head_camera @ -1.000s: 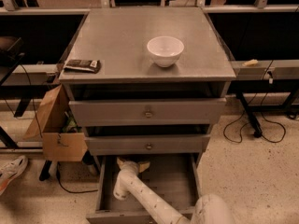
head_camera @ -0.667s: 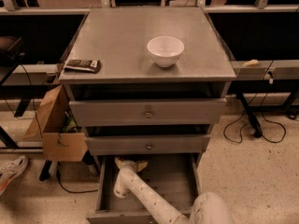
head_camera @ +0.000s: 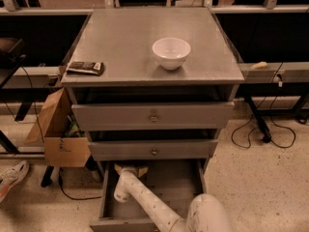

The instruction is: Pick redbull can from bottom drawer and place on counter

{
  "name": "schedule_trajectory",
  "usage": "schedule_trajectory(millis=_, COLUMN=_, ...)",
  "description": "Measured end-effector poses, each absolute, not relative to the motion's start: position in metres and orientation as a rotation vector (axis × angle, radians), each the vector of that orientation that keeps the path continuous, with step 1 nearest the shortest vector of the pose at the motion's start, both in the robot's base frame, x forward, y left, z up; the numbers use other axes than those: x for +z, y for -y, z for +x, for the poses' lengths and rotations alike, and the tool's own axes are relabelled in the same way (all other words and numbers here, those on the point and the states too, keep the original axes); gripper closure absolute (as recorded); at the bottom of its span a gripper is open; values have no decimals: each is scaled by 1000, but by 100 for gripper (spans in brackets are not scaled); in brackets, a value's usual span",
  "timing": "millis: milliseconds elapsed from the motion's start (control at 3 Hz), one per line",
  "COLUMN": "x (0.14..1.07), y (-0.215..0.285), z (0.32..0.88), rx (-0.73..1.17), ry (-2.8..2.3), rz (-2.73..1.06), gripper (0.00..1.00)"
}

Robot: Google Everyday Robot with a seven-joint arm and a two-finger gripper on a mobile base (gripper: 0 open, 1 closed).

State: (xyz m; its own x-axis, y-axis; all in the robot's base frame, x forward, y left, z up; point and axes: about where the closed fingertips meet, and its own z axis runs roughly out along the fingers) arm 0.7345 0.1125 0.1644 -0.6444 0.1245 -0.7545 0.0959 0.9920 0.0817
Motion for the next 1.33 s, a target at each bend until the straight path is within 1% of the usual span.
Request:
schedule_trajectory(millis=333, x=144, y=-112, z=742, rx=-6, ry=-2289, rz=185, gripper=0)
schedule_trajectory(millis=1000, x=113, y=-67, z=757, rx=-108, ry=-2247, rz=378, gripper=0)
schedule_trajectory(millis=1333, x=108, y=-48, z=758, rx=-109, ry=-2212, rz=444, gripper=18)
